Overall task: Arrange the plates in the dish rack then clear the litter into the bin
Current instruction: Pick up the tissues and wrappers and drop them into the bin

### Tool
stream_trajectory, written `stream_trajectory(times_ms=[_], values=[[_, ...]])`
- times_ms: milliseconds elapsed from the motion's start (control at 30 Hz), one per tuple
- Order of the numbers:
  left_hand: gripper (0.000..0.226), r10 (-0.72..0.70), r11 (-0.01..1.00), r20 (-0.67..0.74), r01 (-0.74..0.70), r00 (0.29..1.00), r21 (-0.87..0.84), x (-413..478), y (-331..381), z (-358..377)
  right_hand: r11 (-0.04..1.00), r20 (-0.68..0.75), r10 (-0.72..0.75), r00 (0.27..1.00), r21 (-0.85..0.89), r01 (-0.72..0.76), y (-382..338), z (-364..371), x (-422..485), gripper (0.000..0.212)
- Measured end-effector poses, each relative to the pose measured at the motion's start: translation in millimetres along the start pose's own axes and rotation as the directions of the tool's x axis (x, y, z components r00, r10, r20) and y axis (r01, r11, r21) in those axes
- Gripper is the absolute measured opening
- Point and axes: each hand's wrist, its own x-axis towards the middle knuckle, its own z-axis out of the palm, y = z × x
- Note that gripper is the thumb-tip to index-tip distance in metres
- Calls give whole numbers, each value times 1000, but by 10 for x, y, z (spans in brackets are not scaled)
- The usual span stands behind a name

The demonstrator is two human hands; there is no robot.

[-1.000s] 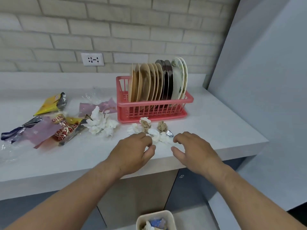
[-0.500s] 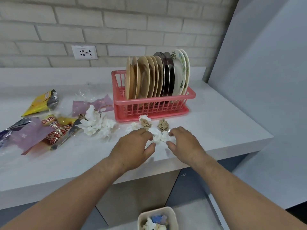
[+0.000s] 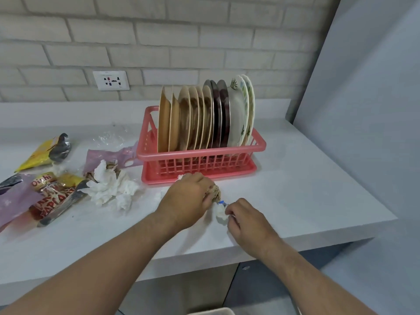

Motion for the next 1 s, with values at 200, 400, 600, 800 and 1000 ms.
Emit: stream_trajectory(times_ms=[200,400,600,800,1000], values=[[27,-128,972,232,75,964,224,428,126,179,995,-74,49,996,91,-43,230,-228,-36,15],[29,-186,966,366,102,912,236,564,141,380,989,-12,128,992,80,-127,443,-346,-41,39],[27,-129,991,188,133,974,-7,556,185,190,939,37,205,978,276,-207,455,-370,-18,39],[21,-220,967,-11,216,976,-132,356,103,-169,931,89,203,975,290,-221,184,-319,106,14],[26,-269,939,38,271,962,-210,64,-95,-283,980,-29,193,981,57,-191,-40,-238,226,28]])
